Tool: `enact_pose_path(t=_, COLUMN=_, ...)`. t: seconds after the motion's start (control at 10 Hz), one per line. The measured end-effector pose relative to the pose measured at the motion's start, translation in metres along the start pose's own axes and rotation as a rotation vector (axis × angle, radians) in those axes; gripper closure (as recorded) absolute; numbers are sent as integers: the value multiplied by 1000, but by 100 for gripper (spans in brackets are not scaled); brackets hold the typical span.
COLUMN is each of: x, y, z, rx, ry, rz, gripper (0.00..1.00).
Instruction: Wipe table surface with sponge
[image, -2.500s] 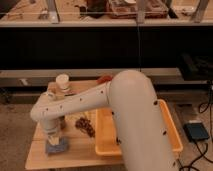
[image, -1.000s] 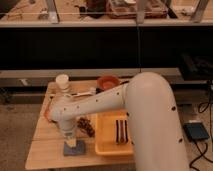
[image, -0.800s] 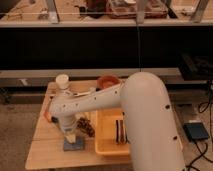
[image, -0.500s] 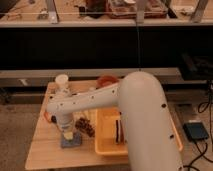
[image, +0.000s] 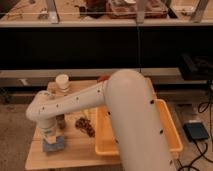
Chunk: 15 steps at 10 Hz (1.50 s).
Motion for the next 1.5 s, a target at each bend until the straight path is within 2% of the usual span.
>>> enact_pose_path(t=0.1, x=-8, y=5, z=1, rx=-5, ry=-8, rz=-26, gripper=100)
enact_pose_path(t=0.4, x=-17, y=39, z=11, rx=-58, ry=-25, rz=-79, gripper=100)
enact_pose_path(t=0.6, x=-2, y=58, z=12, rx=-88, ry=-18, rz=-72, gripper=100)
enact_pose_path(t=0.9, x=40, y=79, z=11, rx=-124, ry=28, rz=-23, gripper=100)
enact_pose_path(t=1.1, x=62, y=77, z=11, rx=-125, ry=62, rz=30, gripper=100)
enact_pose_path(t=1.4, x=87, y=48, z=11, rx=-103, ry=113, rz=97, gripper=100)
enact_pose_path(t=1.5, x=97, y=31, z=11, rx=-92, ry=128, rz=117, gripper=100)
